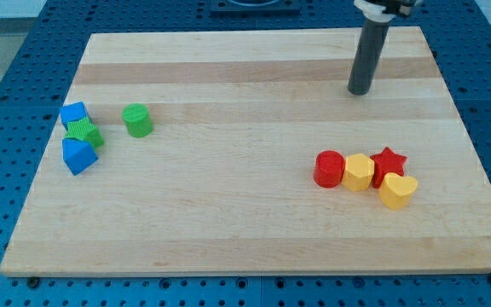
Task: Push the line of blocks a bit down
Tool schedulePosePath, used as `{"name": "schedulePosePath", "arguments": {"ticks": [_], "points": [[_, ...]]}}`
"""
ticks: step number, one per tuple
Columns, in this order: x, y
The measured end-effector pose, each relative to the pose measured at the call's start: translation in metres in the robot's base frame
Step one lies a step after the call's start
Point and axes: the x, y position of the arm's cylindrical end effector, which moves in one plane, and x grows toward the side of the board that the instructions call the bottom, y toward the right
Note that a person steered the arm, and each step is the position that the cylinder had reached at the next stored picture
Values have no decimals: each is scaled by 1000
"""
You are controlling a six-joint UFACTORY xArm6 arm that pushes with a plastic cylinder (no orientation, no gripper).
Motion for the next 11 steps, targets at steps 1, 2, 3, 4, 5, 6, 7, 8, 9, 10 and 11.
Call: {"name": "schedulePosePath", "arguments": {"ticks": [1, 2, 3, 4, 5, 6, 7, 8, 9, 10, 11], "points": [[-24, -9], [-50, -32], [-69, -92], [-64, -154], [-63, -233], [-57, -333], [-13, -410], [16, -455], [27, -457], [76, -419], [105, -402]]}}
